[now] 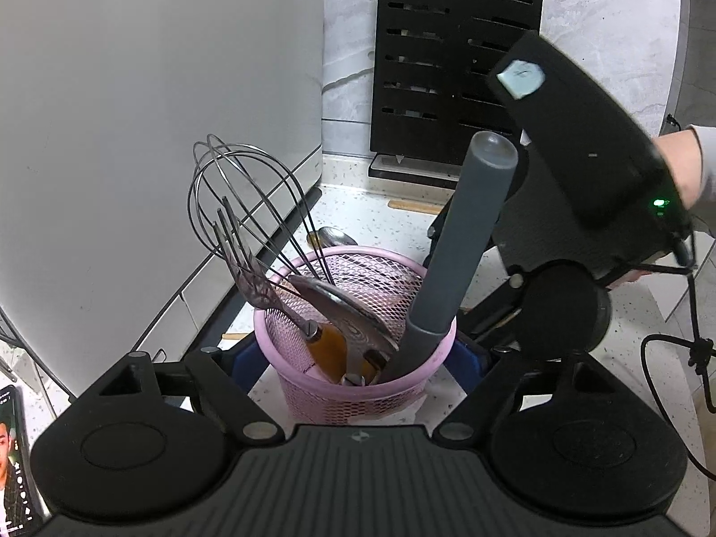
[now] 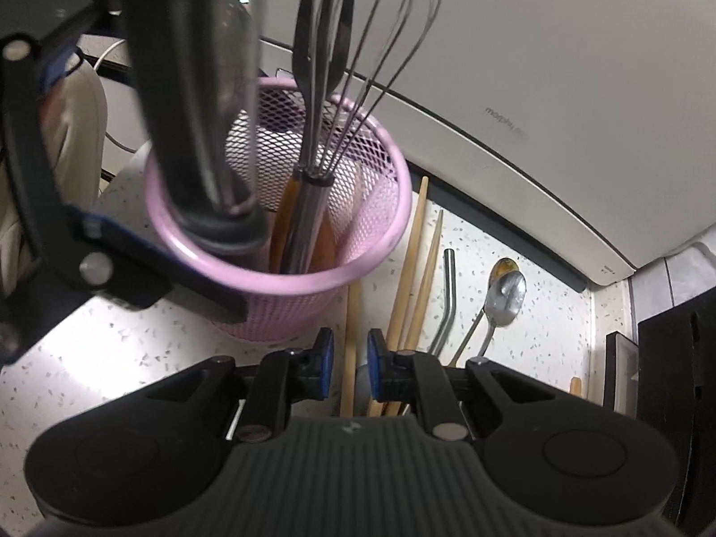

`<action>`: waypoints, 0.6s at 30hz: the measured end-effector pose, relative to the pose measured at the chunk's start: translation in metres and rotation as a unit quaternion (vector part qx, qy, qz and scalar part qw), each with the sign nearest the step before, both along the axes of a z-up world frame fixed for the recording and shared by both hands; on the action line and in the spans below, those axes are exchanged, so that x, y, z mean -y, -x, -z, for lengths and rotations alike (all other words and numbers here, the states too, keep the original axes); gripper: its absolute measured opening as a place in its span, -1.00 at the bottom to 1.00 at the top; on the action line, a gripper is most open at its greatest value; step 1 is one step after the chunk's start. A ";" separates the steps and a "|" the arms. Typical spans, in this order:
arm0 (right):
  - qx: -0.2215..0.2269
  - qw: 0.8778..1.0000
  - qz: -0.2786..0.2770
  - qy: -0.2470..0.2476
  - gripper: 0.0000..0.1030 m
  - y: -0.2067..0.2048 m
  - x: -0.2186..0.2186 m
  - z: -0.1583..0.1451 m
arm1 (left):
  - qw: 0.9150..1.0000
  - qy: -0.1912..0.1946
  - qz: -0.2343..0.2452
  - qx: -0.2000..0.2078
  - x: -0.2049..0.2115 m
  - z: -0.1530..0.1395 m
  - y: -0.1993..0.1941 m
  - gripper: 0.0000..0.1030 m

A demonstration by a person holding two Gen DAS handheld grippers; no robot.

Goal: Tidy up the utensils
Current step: 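Open the right tool and move it back to the chopsticks, then grasp a wooden chopstick with the right tool and lift it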

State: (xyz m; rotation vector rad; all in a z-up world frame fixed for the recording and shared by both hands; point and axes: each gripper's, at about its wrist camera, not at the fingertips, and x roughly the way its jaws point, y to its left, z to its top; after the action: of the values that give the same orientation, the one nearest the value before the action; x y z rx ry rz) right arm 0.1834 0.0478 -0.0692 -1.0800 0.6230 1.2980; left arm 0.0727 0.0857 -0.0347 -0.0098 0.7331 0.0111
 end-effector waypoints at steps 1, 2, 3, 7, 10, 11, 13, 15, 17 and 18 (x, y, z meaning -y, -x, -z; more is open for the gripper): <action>-0.003 1.000 0.003 0.004 -0.76 -0.001 -0.002 0.001 | 1.000 0.000 0.000 -0.001 0.000 0.000 0.000 0.83; -0.008 1.000 0.008 0.012 -0.76 -0.003 -0.005 0.003 | 1.000 0.000 0.000 -0.001 0.000 0.000 -0.001 0.83; -0.012 1.000 0.012 0.016 -0.76 -0.004 -0.007 0.004 | 1.000 -0.001 0.000 -0.001 0.000 0.000 -0.004 0.83; -0.036 0.999 0.030 0.016 -0.77 -0.012 -0.012 0.004 | 1.000 0.000 -0.001 -0.001 0.000 0.000 -0.004 0.82; -0.053 0.997 0.046 0.019 -0.95 -0.021 -0.015 0.005 | 1.000 0.001 0.000 -0.002 0.000 0.000 -0.004 0.82; -0.056 0.997 0.050 0.020 -0.95 -0.023 -0.016 0.006 | 1.000 0.002 -0.001 -0.003 0.000 0.000 -0.004 0.82; -0.052 0.997 0.048 0.020 -0.96 -0.023 -0.017 0.006 | 1.000 0.003 -0.001 -0.004 -0.001 0.000 -0.003 0.82; -0.048 0.997 0.051 0.019 -0.96 -0.022 -0.017 0.006 | 1.000 0.004 -0.002 -0.004 -0.001 0.000 -0.003 0.82; -0.044 0.997 0.055 0.016 -0.96 -0.022 -0.017 0.007 | 1.000 0.004 -0.002 -0.004 -0.001 0.001 -0.002 0.82; -0.042 0.997 0.058 0.015 -0.96 -0.020 -0.015 0.008 | 1.000 0.004 -0.002 -0.004 -0.001 0.000 -0.002 0.82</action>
State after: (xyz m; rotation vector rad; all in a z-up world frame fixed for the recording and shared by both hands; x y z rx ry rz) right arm 0.2038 0.0632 -0.0770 -1.0034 0.7596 1.2413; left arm 0.0751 0.0866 -0.0352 -0.0193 0.7417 0.0114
